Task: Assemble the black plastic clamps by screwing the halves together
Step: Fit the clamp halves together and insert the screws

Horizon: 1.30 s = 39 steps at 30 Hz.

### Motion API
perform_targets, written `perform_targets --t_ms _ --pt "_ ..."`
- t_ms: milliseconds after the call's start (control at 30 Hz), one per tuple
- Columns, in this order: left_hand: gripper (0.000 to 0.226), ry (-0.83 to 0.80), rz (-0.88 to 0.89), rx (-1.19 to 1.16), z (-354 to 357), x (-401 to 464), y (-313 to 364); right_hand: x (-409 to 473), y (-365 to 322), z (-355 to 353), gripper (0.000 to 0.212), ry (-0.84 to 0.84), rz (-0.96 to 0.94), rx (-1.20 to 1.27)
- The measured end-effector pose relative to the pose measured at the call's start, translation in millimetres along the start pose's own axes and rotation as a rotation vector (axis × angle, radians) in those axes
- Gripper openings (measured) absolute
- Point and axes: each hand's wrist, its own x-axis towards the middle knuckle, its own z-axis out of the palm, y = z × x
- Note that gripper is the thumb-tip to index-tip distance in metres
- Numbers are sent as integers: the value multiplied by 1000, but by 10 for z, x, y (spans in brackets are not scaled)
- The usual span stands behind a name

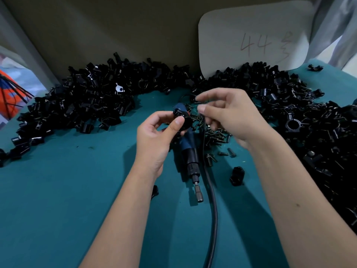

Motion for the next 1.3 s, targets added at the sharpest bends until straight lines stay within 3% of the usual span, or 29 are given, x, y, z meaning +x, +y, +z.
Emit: perform_targets --t_ms 100,567,800,933,1000,1100,1300 --pt "15 -8 34 67 -9 1 -25 -6 28 161 5 16 -101 77" --pt "13 -12 60 70 -32 10 -37 -1 118 139 10 -110 -154 44" --pt "27 -46 39 172 61 -26 -43 -22 88 159 42 -129 -260 -325" --pt "16 -3 19 96 85 -30 -28 -39 125 20 66 -96 -97 -291" --pt "8 24 -26 18 81 -29 -8 -21 184 -116 57 -82 -56 -443" --pt "7 59 -144 -96 70 -31 51 -4 234 -276 19 -222 22 -827" --pt "12 90 -283 -300 37 -28 100 4 290 -253 19 -257 93 -898"
